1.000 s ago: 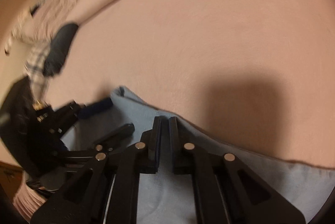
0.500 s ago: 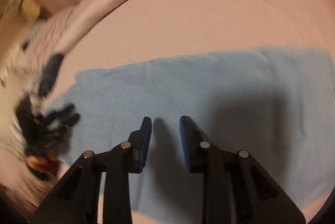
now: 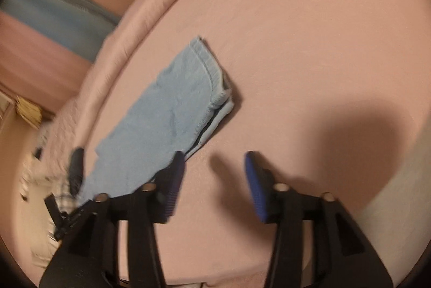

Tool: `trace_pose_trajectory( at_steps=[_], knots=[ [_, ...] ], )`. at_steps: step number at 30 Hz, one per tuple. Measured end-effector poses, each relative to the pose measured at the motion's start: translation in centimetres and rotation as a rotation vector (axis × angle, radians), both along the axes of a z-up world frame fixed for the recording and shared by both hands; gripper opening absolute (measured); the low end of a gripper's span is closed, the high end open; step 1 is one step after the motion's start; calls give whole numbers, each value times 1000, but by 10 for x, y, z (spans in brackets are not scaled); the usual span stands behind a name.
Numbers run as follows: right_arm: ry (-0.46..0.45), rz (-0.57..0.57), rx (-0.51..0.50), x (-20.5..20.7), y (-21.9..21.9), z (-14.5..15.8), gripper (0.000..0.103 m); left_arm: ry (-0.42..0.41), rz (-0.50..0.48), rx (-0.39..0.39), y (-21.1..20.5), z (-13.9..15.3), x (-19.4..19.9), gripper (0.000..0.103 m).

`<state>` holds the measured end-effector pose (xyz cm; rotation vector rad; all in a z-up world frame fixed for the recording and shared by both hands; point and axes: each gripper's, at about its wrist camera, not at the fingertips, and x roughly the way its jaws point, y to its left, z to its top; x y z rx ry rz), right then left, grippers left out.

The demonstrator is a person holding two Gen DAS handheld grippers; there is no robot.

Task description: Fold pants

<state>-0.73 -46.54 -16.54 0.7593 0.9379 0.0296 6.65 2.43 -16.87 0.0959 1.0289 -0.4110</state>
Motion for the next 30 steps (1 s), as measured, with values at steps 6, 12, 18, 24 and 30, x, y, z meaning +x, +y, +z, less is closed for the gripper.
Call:
trace_pose_trajectory(
  at_steps=[6,12,18,24,30],
  knots=[
    [-48,-54,76,13,4,-11,58,58,-115,-232,-85,16,22,74],
    [-45,-128,80,28,-24,-18,56,184,-197,-302,-184,-2,51,74],
    [-36,-127,20,42,-18,-16,38,295,-165,-350,-219,-21,64,74],
    [-74,-153,71,41,-21,-19,18,321,-107,-386,-184,-23,64,74],
    [-159,-64,-41,46,9,14,17,317,-53,-435,-150,-16,60,74]
  ],
)
